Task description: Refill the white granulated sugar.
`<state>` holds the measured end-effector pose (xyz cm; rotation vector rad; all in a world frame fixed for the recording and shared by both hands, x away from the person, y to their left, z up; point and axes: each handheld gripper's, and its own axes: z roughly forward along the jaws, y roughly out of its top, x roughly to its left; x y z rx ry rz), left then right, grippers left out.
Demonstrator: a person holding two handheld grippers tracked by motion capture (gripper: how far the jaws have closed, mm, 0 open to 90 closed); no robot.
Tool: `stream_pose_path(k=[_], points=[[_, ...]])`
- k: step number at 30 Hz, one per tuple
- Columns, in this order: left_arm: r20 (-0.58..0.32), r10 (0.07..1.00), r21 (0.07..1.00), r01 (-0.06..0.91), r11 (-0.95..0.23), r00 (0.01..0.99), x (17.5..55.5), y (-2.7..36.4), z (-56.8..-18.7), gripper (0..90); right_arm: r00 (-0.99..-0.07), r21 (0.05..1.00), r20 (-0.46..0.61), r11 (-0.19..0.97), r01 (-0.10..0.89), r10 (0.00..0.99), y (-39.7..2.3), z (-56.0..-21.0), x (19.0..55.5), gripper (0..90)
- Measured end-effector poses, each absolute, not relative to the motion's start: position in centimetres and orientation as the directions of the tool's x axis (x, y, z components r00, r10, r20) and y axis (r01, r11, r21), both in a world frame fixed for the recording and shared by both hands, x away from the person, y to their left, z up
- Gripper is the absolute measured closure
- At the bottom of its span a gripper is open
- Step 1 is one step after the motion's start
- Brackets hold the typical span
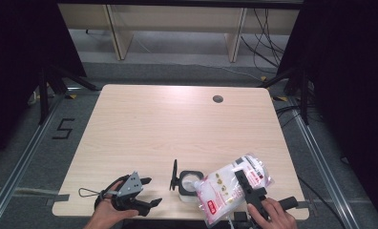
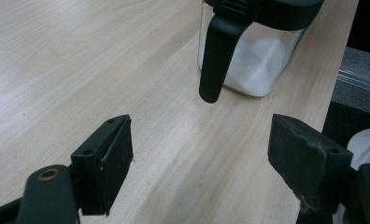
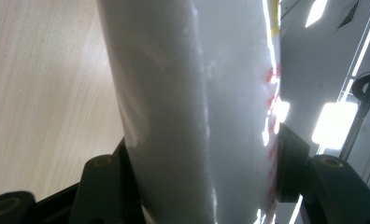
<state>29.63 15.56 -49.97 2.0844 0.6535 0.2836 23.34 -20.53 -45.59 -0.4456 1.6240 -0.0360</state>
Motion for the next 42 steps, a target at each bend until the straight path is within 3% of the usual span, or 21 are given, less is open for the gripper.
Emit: stream_pose_path(k=[42], points=[[-0.035, 0.543, 0.82, 0.334, -0.464, 0.839, 29.67, 15.59, -49.93, 21.9, -0.039, -0.283, -0.952, 0.922, -0.264, -0.303, -20.55, -45.57, 23.37, 45.6]])
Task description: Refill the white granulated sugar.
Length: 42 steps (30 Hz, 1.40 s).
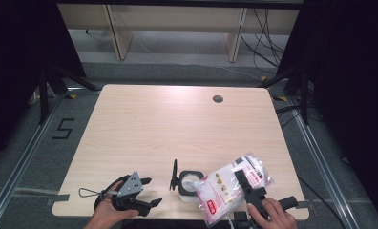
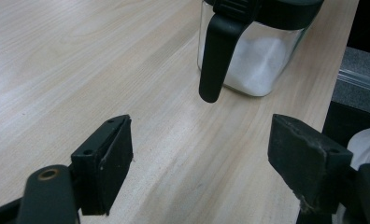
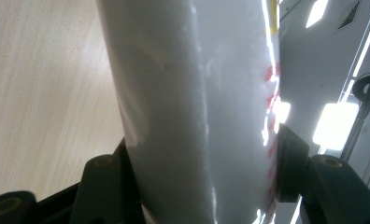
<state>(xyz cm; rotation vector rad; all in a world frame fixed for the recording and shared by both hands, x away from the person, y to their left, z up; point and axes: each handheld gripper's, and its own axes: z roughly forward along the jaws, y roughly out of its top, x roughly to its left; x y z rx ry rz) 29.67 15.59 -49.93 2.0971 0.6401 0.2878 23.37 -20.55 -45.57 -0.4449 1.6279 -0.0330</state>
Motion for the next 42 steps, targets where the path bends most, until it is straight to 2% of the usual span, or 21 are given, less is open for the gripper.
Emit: stream_pose_path(k=[40, 42], points=[[-0.036, 0.54, 0.824, 0.331, -0.459, 0.841, 29.71, 15.57, -50.02, 21.9, -0.023, -0.297, -0.949, 0.916, -0.271, -0.315, -20.49, -45.41, 23.46, 45.7], [-0.034, 0.543, 0.823, 0.331, -0.461, 0.839, 29.7, 15.58, -49.97, 21.9, -0.036, -0.276, -0.955, 0.927, -0.255, -0.294, -20.6, -45.6, 23.35, 45.7]])
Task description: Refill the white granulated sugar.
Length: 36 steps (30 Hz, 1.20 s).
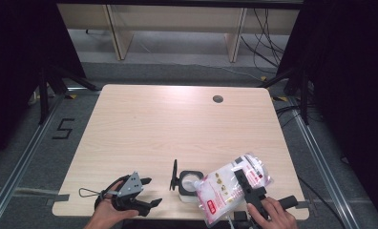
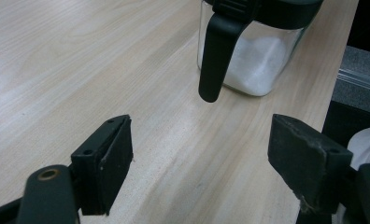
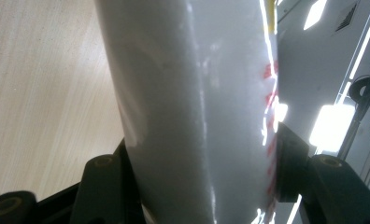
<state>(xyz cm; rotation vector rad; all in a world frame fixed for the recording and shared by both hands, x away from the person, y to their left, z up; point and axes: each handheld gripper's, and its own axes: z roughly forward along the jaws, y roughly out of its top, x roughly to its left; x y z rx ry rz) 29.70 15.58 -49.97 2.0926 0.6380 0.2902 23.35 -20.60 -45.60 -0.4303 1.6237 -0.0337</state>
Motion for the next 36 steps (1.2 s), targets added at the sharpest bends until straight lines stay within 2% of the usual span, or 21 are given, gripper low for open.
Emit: stream_pose_path(k=[2, 36], points=[[-0.034, 0.544, 0.823, 0.332, -0.461, 0.839, 29.71, 15.59, -49.97, 21.9, -0.024, -0.299, -0.948, 0.915, -0.272, -0.317, -20.49, -45.37, 23.48, 45.7], [-0.035, 0.542, 0.821, 0.333, -0.464, 0.84, 29.74, 15.6, -49.98, 21.8, -0.027, -0.289, -0.951, 0.919, -0.27, -0.307, -20.57, -45.45, 23.45, 45.9]])
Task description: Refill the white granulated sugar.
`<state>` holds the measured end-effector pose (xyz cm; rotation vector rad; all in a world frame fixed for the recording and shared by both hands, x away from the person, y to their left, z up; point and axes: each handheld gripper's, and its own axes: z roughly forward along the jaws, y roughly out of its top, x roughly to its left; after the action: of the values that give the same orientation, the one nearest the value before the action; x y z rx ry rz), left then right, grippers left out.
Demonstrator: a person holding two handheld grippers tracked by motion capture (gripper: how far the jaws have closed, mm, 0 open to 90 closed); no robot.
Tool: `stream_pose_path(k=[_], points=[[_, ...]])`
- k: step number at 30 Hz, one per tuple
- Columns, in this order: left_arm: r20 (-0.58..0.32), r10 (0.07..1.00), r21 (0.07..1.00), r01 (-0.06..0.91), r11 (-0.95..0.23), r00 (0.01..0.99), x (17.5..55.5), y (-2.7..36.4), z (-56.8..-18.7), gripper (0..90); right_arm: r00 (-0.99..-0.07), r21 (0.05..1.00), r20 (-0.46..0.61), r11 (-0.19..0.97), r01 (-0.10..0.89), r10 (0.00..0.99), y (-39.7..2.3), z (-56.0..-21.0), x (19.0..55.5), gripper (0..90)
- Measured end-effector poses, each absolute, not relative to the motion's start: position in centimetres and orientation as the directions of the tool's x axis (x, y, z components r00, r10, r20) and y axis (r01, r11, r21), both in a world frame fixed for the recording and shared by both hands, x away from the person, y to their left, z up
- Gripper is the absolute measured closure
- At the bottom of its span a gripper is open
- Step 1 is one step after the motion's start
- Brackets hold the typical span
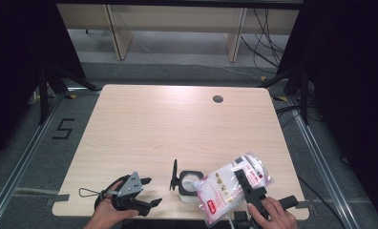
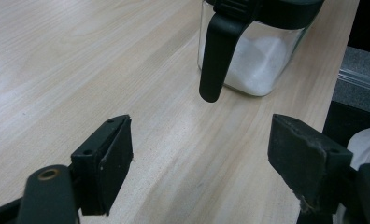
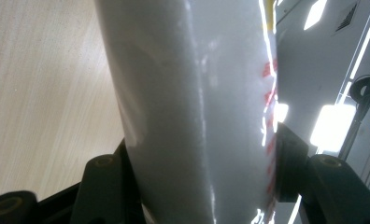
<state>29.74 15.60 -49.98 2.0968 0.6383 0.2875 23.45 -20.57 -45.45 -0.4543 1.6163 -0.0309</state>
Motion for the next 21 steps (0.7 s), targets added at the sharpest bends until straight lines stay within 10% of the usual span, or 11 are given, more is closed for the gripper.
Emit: stream_pose_path(k=[21], points=[[-0.03, 0.543, 0.825, 0.327, -0.46, 0.839, 29.72, 15.58, -50.0, 21.9, -0.024, -0.292, -0.951, 0.919, -0.266, -0.309, -20.65, -45.29, 23.42, 46.4]])
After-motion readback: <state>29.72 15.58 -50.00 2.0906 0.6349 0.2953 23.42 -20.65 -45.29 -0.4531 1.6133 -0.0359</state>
